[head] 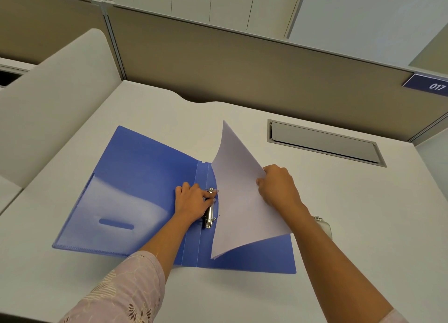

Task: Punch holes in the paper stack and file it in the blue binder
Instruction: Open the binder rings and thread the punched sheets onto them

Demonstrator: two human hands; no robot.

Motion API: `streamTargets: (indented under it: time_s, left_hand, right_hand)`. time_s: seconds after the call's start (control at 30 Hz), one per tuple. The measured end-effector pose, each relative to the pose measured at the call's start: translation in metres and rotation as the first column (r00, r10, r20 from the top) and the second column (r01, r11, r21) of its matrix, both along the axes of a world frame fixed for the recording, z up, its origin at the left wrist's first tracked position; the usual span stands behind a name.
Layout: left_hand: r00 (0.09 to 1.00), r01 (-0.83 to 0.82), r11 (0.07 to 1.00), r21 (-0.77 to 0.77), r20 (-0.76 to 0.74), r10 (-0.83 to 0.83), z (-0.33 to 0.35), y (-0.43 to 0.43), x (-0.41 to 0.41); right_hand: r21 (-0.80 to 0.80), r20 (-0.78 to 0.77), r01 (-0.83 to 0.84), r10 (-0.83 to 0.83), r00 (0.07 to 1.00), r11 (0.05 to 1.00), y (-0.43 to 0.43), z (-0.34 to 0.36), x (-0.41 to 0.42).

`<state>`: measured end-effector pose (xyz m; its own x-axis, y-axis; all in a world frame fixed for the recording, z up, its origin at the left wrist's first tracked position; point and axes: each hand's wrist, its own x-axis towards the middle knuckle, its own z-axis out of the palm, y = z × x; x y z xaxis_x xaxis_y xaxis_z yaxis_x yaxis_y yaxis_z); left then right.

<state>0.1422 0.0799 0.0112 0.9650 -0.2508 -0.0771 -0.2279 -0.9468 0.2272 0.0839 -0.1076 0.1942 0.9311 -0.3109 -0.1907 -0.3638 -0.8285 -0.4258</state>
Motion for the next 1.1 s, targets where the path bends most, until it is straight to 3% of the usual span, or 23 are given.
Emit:
streamTargets:
  time_s: [0.37, 0.47, 0.57, 0.67, 0.83, 0.93, 1.1]
  left_hand:
    - [0.996, 0.01, 0.997, -0.083, -0.091, -0.018, 0.005, -0.001, -0.005]
    - [0.994, -0.044, 0.966, -0.254, -0.109, 0.016, 0.009, 0.004, -0.014]
    - [0.989, -0.149, 0.836, -0.528, -0.083, 0.124, 0.006, 0.011, -0.034]
    - [0.968, -0.244, 0.67, -0.701, -0.132, 0.215, 0.002, 0.017, -0.062]
    - [0.857, -0.515, 0.431, -0.741, -0.447, 0.257, 0.005, 0.011, -0.086]
    - [0.772, -0.626, 0.261, -0.735, -0.538, 0.34, 0.013, 0.007, -0.085]
    - [0.636, -0.765, 0.314, -0.563, -0.738, 0.228, 0.02, -0.001, -0.083]
  right_hand:
    - [0.026, -0.035, 0.015, -0.014, 0.999, 1.0, -0.003, -0.004, -0.001]
    - [0.055, -0.088, 0.019, -0.014, 0.996, 0.998, -0.007, -0.005, -0.002]
    - [0.058, -0.156, 0.026, -0.017, 0.988, 0.998, -0.012, -0.007, -0.001]
    - [0.082, -0.201, 0.043, -0.026, 0.979, 0.996, -0.017, -0.009, 0.0]
    - [0.121, -0.254, 0.062, -0.029, 0.967, 0.991, -0.024, -0.01, 0.002]
    - [0.148, -0.268, 0.07, -0.028, 0.963, 0.986, -0.024, -0.012, 0.001]
    - [0.143, -0.268, 0.07, -0.03, 0.963, 0.987, -0.024, -0.014, 0.0]
